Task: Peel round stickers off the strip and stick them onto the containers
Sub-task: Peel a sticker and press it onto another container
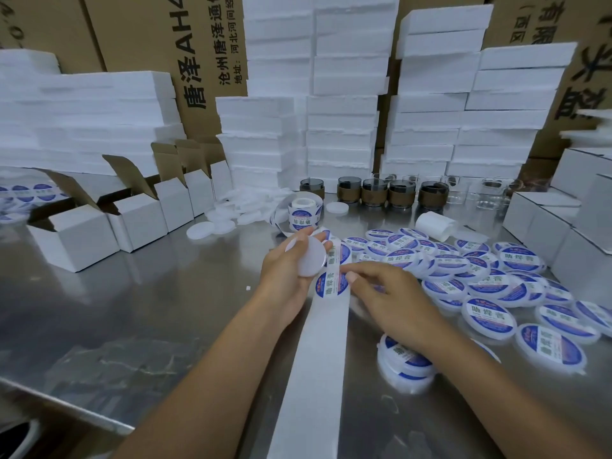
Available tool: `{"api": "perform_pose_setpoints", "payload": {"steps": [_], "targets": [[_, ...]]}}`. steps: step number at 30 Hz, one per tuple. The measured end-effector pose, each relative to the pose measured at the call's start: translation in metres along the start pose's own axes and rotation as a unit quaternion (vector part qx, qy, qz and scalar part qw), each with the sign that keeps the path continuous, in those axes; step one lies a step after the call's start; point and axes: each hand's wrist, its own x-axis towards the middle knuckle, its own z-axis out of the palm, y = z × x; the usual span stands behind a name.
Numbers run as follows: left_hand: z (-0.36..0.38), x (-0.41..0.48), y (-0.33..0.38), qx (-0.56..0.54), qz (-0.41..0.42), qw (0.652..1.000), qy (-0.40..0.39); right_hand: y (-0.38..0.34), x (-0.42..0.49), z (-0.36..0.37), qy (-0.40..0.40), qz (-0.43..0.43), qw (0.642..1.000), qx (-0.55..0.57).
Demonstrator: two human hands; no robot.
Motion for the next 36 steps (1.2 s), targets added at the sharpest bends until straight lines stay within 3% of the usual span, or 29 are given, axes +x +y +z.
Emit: {"api": "perform_pose_setpoints", "payload": {"steps": [5,11,13,15,18,21,29,36], "targets": [[0.001,-0.001,0.001,0.034,0.012,0.999,0.011,0.002,0.006,-0.008,0.136,0.046,0.984,0.101],[0.006,-0.006,-0.011,0.209,-0.021,0.977,-0.026,0.001,0.007,-0.014,0.177,0.037,0.974,0.14],[0.007,-0.009,-0.011,0.247,-0.024,0.967,-0.05,0.0,0.004,-0.013,0.166,0.019,0.983,0.075],[0.007,-0.01,-0.011,0.26,-0.021,0.964,-0.057,0.0,0.0,-0.011,0.159,-0.041,0.981,-0.104],[0.007,-0.012,-0.01,0.269,-0.018,0.96,-0.073,-0.001,-0.002,-0.009,0.208,-0.147,0.924,-0.287],[0.007,-0.014,-0.009,0.279,-0.008,0.956,-0.09,-0.001,-0.001,-0.009,0.233,-0.162,0.91,-0.303],[0.005,-0.015,-0.01,0.288,0.009,0.948,-0.136,0.001,0.001,-0.009,0.223,-0.165,0.918,-0.284],[0.006,-0.009,-0.01,0.283,0.012,0.954,-0.094,0.001,0.0,-0.009,0.205,-0.154,0.931,-0.261]]}}
